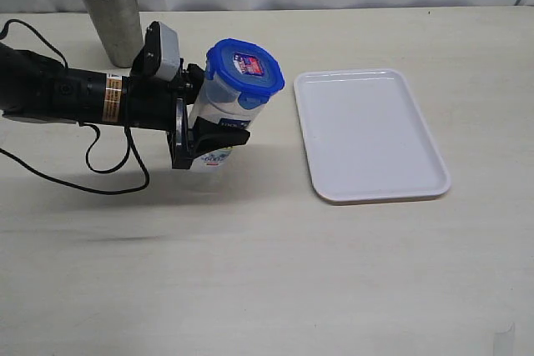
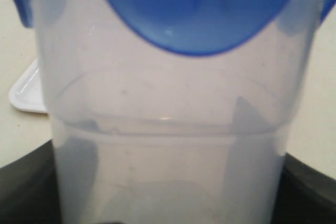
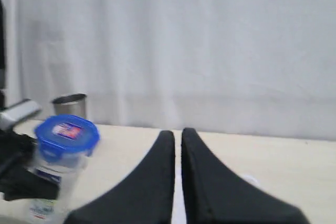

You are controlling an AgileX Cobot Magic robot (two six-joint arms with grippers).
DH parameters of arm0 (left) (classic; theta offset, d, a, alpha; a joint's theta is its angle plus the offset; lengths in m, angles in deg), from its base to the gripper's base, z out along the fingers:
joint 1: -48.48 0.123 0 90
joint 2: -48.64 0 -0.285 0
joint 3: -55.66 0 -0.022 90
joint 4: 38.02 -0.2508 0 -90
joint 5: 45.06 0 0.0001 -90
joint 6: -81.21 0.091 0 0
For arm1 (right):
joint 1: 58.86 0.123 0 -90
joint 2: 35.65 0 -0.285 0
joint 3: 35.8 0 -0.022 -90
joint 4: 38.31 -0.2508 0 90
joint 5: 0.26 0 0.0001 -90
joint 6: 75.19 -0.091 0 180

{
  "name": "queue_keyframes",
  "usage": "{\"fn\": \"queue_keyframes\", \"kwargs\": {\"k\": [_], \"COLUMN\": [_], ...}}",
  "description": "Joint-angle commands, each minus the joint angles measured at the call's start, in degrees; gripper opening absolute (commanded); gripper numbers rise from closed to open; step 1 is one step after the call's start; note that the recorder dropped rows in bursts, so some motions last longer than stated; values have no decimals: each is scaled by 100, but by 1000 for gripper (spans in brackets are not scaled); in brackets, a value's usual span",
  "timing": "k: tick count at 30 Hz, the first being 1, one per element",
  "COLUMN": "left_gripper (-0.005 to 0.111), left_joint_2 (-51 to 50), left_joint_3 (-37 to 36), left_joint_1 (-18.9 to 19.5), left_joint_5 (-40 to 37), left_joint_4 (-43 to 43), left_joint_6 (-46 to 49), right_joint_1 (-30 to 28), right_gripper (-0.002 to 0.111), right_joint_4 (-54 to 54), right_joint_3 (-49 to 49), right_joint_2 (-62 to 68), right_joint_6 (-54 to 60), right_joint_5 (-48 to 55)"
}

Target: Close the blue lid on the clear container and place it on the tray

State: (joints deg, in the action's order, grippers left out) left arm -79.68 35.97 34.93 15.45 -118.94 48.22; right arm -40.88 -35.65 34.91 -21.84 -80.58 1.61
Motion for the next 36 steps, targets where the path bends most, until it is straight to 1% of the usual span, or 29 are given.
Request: {"fn": "queue_keyframes", "kwargs": {"k": [1, 2, 4, 8, 12, 18, 22, 24, 27, 36], "left_gripper": [0, 0, 0, 0, 0, 0, 0, 0, 0, 0], "left_joint_2": [90, 90, 90, 90, 90, 90, 90, 90, 90, 90], "left_joint_3": [53, 53, 53, 53, 53, 53, 53, 53, 53, 53], "left_joint_1": [-47, -47, -47, -47, -47, -47, -47, -47, -47, -47], "left_joint_5": [255, 253, 253, 268, 267, 279, 280, 280, 280, 280], "left_joint_4": [151, 163, 187, 200, 189, 189, 199, 199, 199, 199], "left_joint_6": [15, 15, 15, 15, 15, 15, 15, 15, 15, 15], "right_joint_1": [-813, -862, -999, -1250, -1349, -1346, -1346, -1346, -1346, -1346], "right_gripper": [4, 4, 4, 4, 4, 4, 4, 4, 4, 4], "right_joint_4": [-32, -32, 20, 20, -31, -20, 369, 424, 424, 424], "right_joint_3": [651, 651, 651, 651, 651, 651, 651, 651, 651, 651], "right_joint_2": [-192, -291, -509, -602, -602, -602, -602, -602, -602, -602], "right_joint_6": [25, 25, 25, 25, 25, 25, 25, 25, 25, 25], "right_joint_5": [-9, -9, 725, 1173, 1174, 1174, 1174, 1302, 1791, 1775]}}
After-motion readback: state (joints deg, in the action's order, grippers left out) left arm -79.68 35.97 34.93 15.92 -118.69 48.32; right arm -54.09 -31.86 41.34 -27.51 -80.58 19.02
